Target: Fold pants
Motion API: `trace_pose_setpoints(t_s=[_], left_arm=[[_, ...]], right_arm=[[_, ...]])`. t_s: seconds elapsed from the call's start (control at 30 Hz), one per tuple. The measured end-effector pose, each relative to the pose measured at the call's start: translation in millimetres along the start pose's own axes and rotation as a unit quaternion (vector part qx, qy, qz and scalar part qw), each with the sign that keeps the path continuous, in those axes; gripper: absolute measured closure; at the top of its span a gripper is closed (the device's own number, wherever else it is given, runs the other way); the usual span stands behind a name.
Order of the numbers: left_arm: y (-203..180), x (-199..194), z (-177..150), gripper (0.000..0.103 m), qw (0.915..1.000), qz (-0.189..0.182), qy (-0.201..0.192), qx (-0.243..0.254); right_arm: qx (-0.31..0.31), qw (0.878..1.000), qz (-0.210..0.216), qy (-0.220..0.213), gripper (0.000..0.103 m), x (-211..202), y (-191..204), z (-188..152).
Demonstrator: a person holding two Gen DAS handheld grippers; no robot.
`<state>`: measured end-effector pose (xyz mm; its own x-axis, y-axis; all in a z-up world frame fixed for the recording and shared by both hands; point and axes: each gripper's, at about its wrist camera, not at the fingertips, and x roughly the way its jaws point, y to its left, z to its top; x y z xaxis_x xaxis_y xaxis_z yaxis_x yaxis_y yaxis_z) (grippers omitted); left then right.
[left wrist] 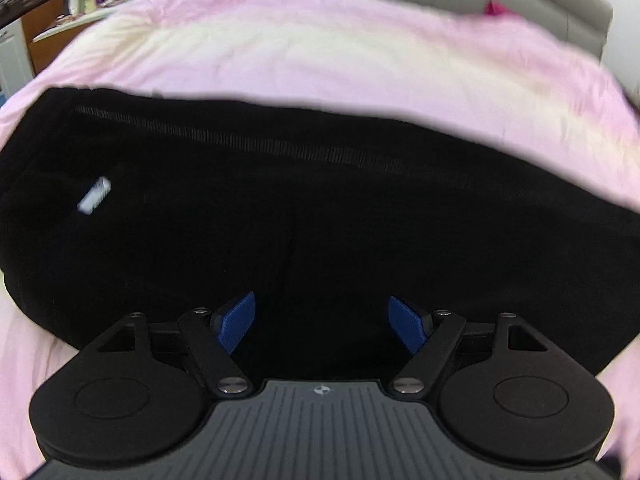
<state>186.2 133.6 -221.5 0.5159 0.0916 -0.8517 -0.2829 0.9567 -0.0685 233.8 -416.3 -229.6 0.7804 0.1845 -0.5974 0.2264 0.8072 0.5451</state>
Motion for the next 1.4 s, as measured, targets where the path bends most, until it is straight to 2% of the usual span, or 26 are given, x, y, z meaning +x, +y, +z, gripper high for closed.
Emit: trace_pose_setpoints(t_s=[0.1, 0.2, 0.27, 0.37, 0.43, 0.47, 0.5, 0.57, 0.6, 0.63, 0.73, 0.8, 0.83, 0.9, 1.0, 1.03, 1.2, 1.27, 1.4], left_arm=[[-21.7, 14.2, -6.2, 0.011, 0.9964, 0.039, 0.007, 0.075], [-19.5, 15.1, -2.2, 0.010, 0.9980, 0.034, 0.010, 0.052], [-14.9, 13.3, -0.3, 0.009, 0.9991, 0.023, 0.006, 0.035], [-15.5, 11.2, -1.1, 0.008, 0.9993, 0.020, -0.006, 0.032], [-19.0, 11.4, -3.4, 0.006, 0.9988, 0.026, -0.009, 0.041], [-20.2, 12.2, -2.8, 0.005, 0.9987, 0.026, -0.009, 0.043], [-21.2, 13.2, -2.0, 0.003, 0.9988, 0.025, -0.008, 0.042], [-19.5, 15.6, 0.7, 0.000, 0.9992, 0.019, -0.006, 0.035], [-18.1, 17.0, 2.2, 0.000, 0.9994, 0.017, -0.005, 0.031], [-17.2, 15.6, 2.9, 0.000, 0.9995, 0.018, -0.004, 0.027], [-24.9, 6.6, 9.1, 0.005, 0.9995, 0.026, -0.005, 0.016], [-33.5, -0.8, 10.0, 0.015, 0.9997, 0.012, -0.017, 0.015], [-40.6, -4.0, 10.6, 0.016, 0.9996, 0.003, -0.023, 0.019], [-60.2, -9.3, 12.0, 0.016, 0.9987, -0.011, -0.038, 0.031], [-99.9, -11.8, 16.5, 0.016, 0.9964, -0.040, -0.053, 0.052], [-114.6, -11.4, 19.1, 0.016, 0.9954, -0.049, -0.056, 0.060], [-190.4, -7.4, 31.6, 0.016, 0.9887, -0.089, -0.068, 0.099], [-217.1, -4.8, 36.2, 0.016, 0.9851, -0.108, -0.068, 0.115], [-269.4, 4.9, 38.1, 0.016, 0.9767, -0.129, -0.054, 0.162]], right_arm=[[0.017, 1.000, -0.015, 0.009, 0.073, 1.1, -7.8, -0.1], [0.021, 0.999, -0.035, 0.010, 0.073, 2.6, -9.6, 0.0], [0.016, 0.999, -0.033, 0.007, 0.072, -0.2, -8.1, -0.5], [-0.023, 1.000, 0.011, 0.016, 0.072, -0.9, 7.2, -4.3], [-0.087, 0.993, 0.059, 0.045, 0.069, 5.8, 31.1, -13.2], [-0.120, 0.988, 0.068, 0.065, 0.069, 11.8, 42.3, -19.5], [-0.156, 0.982, 0.061, 0.089, 0.069, 20.4, 53.0, -27.9], [-0.205, 0.969, 0.006, 0.139, 0.072, 41.5, 60.6, -43.8], [-0.217, 0.964, -0.015, 0.151, 0.074, 48.9, 58.5, -48.3], [-0.215, 0.965, -0.015, 0.148, 0.074, 50.5, 56.1, -47.6], [-0.146, 0.984, -0.005, 0.104, 0.071, 35.5, 39.8, -28.8], [-0.078, 0.995, 0.006, 0.068, 0.068, 21.3, 20.4, -15.0], [-0.043, 0.998, 0.002, 0.052, 0.067, 15.7, 9.8, -8.7], [0.021, 0.999, -0.016, 0.026, 0.056, 7.9, -13.4, 0.0], [0.107, 0.994, -0.036, 0.009, 0.043, 4.7, -45.7, 6.0], [0.131, 0.991, -0.036, 0.010, 0.042, 5.6, -54.4, 6.3], [0.228, 0.974, -0.012, 0.015, 0.042, 18.9, -83.7, 4.2], [0.265, 0.964, 0.011, 0.011, 0.042, 23.3, -92.2, 1.7], [0.301, 0.952, 0.047, 0.002, 0.042, 33.6, -101.0, 1.0]])
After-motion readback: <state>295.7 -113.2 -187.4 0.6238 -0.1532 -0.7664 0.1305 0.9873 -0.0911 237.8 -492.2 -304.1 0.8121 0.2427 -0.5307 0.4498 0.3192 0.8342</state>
